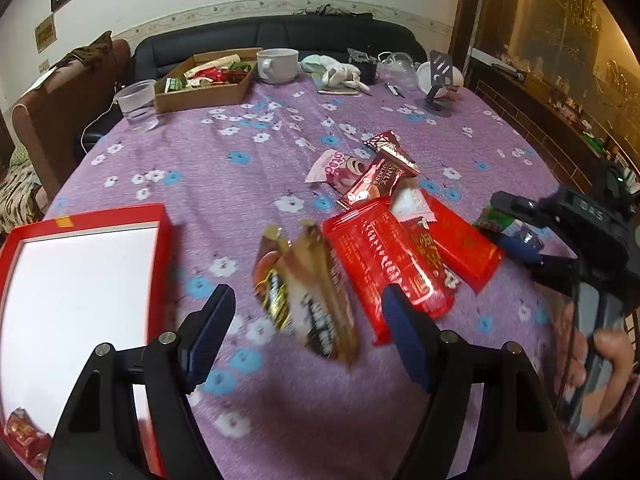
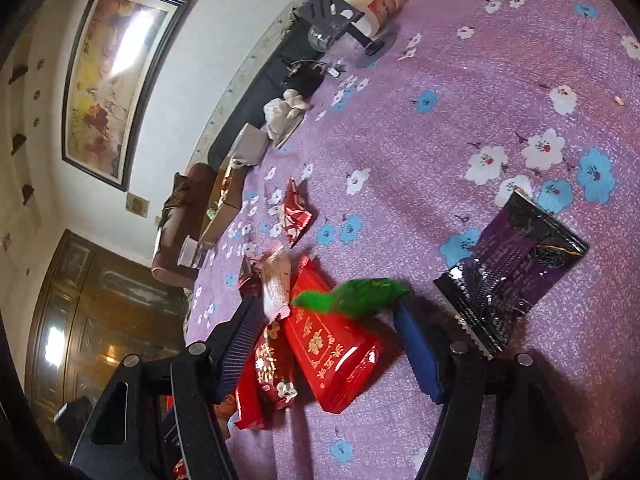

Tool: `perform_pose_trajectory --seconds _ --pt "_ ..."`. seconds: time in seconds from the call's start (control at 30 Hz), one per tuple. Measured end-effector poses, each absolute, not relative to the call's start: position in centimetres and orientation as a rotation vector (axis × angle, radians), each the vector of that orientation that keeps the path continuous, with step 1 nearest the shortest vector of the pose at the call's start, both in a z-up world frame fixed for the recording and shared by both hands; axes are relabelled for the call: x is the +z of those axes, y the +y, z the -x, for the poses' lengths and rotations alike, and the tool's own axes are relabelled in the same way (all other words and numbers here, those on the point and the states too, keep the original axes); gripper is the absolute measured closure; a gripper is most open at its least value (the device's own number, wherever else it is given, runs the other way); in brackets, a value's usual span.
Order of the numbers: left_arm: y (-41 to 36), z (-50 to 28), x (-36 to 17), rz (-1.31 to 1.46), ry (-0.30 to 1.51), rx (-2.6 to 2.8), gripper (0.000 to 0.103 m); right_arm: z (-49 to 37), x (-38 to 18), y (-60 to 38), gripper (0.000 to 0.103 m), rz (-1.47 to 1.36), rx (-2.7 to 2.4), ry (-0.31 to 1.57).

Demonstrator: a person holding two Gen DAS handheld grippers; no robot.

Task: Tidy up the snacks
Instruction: 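Grasp the brown snack bag with the left gripper while the right gripper approaches the green packet, then drop the brown bag into the tray with the left gripper while the right gripper carries the green packet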

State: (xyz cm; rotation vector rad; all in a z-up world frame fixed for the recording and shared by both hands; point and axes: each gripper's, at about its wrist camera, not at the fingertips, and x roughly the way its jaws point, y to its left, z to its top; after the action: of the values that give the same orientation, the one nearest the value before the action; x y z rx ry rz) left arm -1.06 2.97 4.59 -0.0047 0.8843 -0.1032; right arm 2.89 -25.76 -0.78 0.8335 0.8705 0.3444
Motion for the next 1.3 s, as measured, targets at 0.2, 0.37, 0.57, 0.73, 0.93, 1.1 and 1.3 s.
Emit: perform_pose_trajectory --seconds 0.2,0.37,0.57,0.73,0.93,1.1,1.3 --pt "3.9 -0.3 2.1 0.056 0.924 -0.088 0.046 -3.0 -1.6 -26.5 0.059 -0.905 0.369 0.876" --pt "4.7 0.0 1.0 0.072 0.927 -0.112 0.066 -2.2 -0.3 -28.0 0.055 -0.935 0.341 0.798" --pt "5.4 0.7 1.6 0.080 0.915 -0.160 0.069 -2.5 1.0 -28.6 0.040 -0.885 0.239 0.764" --pt "6.1 2.6 3.0 0.082 0.883 -0.190 0.069 -5.5 1.4 -26.3 0.040 -0.740 0.121 0.870" --pt "7.4 5.0 3.9 0.102 0.862 -0.201 0.069 -7.2 1.5 -21.6 0.055 -0.357 -0.071 0.928" --pt "8.5 6.7 4.1 0.125 0.857 -0.203 0.069 -7.3 1.0 -19.9 0.075 -0.158 -0.139 0.909" --pt "9.5 8.1 4.5 0.134 0.847 -0.202 0.069 -5.4 1.4 -22.3 0.081 -0.309 -0.084 0.919"
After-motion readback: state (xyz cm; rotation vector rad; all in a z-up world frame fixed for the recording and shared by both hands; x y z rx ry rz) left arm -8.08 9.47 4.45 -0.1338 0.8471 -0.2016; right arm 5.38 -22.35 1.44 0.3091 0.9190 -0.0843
